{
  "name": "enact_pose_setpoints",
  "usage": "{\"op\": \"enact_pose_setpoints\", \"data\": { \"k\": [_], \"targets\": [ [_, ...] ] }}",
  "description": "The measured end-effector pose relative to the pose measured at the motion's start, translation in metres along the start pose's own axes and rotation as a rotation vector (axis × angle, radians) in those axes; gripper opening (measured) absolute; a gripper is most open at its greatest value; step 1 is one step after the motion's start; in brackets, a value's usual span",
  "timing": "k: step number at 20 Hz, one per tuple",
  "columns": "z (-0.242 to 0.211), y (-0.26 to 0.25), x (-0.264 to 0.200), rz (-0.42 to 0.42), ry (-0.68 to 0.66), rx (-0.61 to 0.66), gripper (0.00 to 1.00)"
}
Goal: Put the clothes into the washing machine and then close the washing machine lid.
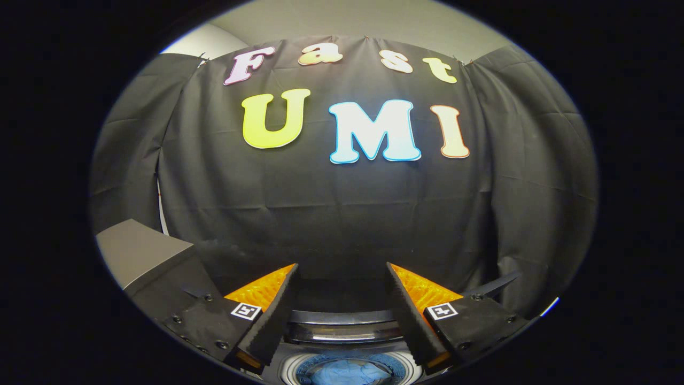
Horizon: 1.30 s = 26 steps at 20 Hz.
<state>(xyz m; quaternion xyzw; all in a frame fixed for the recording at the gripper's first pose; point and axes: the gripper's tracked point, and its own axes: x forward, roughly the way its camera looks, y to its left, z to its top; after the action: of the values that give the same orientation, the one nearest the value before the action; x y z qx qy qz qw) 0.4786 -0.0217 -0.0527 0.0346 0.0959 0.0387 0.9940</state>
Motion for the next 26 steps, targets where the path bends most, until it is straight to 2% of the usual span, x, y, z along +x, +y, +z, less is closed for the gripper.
{"op": "enact_pose_setpoints", "data": {
  "k": [8, 19, 26],
  "targets": [
    [-0.022, 0.000, -0.033, -0.007, 0.022, -0.001, 0.97],
    [-0.076, -0.003, -0.101, -0.018, 0.080, -0.020, 0.97],
    [-0.084, 0.004, -0.127, -0.011, 0.087, -0.026, 0.97]
  ]
}}
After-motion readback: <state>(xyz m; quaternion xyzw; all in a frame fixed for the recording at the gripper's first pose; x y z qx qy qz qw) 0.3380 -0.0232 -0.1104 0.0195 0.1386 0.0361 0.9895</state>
